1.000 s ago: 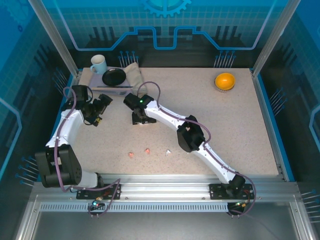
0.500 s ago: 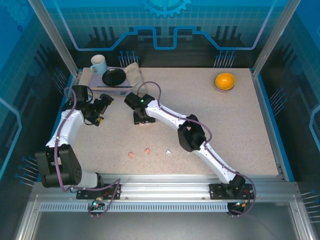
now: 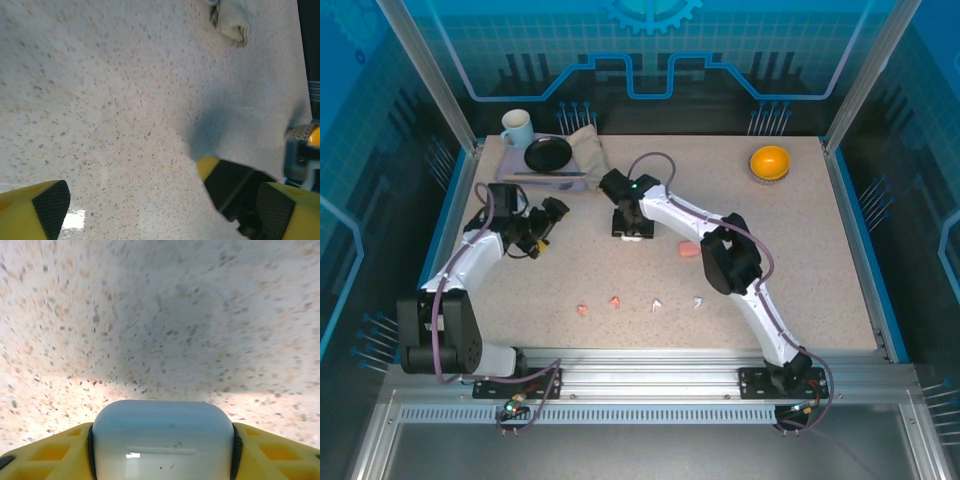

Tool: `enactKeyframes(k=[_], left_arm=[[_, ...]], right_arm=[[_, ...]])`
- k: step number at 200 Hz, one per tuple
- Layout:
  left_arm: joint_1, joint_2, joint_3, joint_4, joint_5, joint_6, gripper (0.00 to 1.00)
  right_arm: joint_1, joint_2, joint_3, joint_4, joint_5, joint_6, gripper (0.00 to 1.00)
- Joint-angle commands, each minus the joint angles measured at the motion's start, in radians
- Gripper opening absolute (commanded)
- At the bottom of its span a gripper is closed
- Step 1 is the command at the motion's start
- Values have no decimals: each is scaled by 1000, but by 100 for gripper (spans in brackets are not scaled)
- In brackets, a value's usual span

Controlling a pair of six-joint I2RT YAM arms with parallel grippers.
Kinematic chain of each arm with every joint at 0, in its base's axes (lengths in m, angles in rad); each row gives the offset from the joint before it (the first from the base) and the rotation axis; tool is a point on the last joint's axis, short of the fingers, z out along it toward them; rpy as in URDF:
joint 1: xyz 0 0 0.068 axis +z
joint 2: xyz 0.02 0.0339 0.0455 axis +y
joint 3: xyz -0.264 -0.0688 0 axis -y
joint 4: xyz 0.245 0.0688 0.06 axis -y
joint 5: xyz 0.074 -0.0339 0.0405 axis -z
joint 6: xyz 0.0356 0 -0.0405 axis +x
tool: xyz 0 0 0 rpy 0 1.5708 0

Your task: Insert wireless bluetooth earbuds into charging case

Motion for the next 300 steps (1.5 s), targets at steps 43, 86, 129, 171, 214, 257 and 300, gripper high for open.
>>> enactKeyframes(k=[43, 86, 129, 171, 214, 257, 300], left_arm=[[-150, -75, -198, 436, 57, -80, 99], [-292, -59, -252, 638, -19, -53, 98], [-410, 16, -251, 780, -134, -34, 86], [-470, 106, -235, 882, -194, -32, 73], [-479, 150, -230, 950, -230, -48, 69], [-488, 190, -199, 971, -230, -55, 64], [-502, 225, -170, 988, -233, -61, 61]], right_arm=[[-52, -168, -112, 115, -42, 201, 59], [-69, -235, -147, 159, -66, 304, 59], [-77, -285, -193, 197, -106, 385, 59], [-83, -320, -261, 249, -156, 457, 59], [-83, -352, -315, 282, -173, 493, 58], [-85, -360, -325, 298, -187, 504, 58], [-84, -360, -322, 309, -200, 506, 58]])
